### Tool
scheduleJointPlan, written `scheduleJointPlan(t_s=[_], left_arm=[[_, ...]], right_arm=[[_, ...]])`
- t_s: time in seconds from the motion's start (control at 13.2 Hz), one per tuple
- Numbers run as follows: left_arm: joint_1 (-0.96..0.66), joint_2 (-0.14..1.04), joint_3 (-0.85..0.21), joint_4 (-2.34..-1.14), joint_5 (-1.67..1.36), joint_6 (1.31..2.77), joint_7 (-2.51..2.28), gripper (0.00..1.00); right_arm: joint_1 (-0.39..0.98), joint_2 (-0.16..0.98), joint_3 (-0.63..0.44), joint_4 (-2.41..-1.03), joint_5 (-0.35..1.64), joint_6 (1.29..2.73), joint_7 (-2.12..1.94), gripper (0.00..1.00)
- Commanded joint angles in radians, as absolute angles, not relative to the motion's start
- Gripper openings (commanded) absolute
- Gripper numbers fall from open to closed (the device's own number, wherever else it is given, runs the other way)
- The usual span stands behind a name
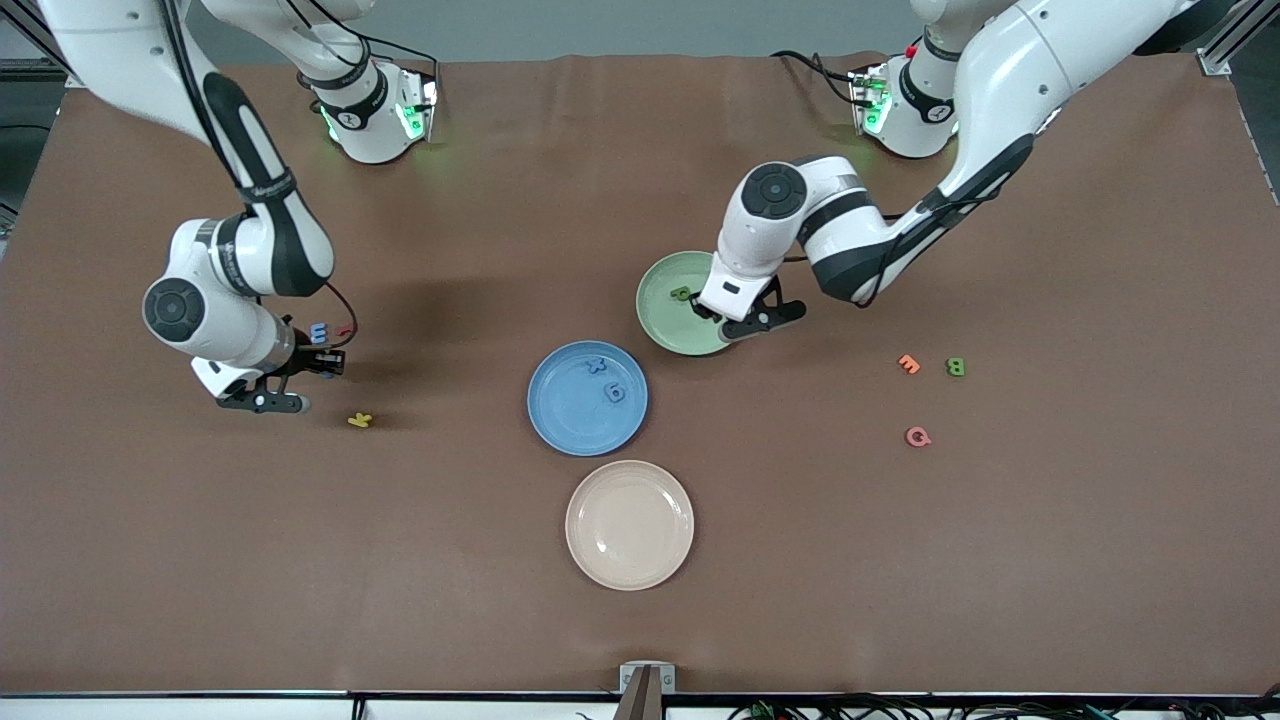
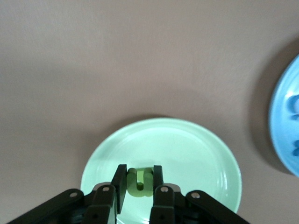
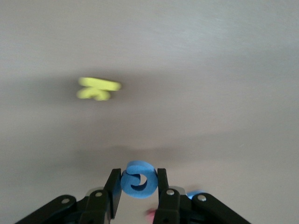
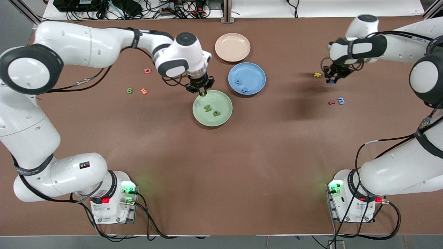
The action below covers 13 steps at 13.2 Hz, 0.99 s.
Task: Sort letters by color into matching plates
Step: 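Move green U to green plate with the left gripper while the right gripper grasps c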
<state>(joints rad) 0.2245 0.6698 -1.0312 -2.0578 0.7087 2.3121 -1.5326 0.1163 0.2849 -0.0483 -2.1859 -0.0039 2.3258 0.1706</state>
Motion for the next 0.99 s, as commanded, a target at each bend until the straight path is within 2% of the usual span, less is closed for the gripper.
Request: scheduleJointPlan(t_s=[0.0,0.15,0.23,0.3,0.38,0.46,0.53,0.76,0.91], left_arm=[[0.117,0.675,-0.961,-2.042,0.704,2.313,-1.584,0.01],[0.074,0.692,-0.942,-2.042,0.707,2.318,-1.626,0.02],[0.061,0.699,-0.940,-2.042,0.710,2.328,-1.643,0.05],[0.061,0.701,-0.939,-2.042,0.712,2.330,-1.647,0.15],[0.061,0.703,-0.940,-2.042,0.713,2.330,-1.647,0.36],[0.061,0.703,-0.939,-2.042,0.713,2.330,-1.649,0.76],[0.072,0.700,-0.939,-2.042,0.713,2.330,-1.651,1.00],[0.133,0.661,-0.940,-2.042,0.718,2.321,-1.625,1.00],[0.211,0.623,-0.948,-2.040,0.718,2.319,-1.548,1.00]], right_arm=[[0.233,0.275,-0.051,-2.103,-0.011,2.246,0.357,0.20],[0.346,0.296,-0.051,-2.039,-0.009,2.223,0.533,0.20],[0.407,0.322,-0.051,-2.010,0.003,2.226,0.626,0.20],[0.469,0.366,-0.052,-1.964,0.044,2.226,0.711,0.20],[0.515,0.411,-0.052,-1.910,0.087,2.226,0.771,0.20],[0.549,0.466,-0.052,-1.849,0.112,2.229,0.816,0.20],[0.575,0.523,-0.052,-1.785,0.123,2.230,0.862,0.20],[0.636,0.652,-0.052,-1.645,0.165,2.244,0.960,0.20],[0.655,0.676,-0.052,-1.641,0.183,2.299,0.968,0.20]])
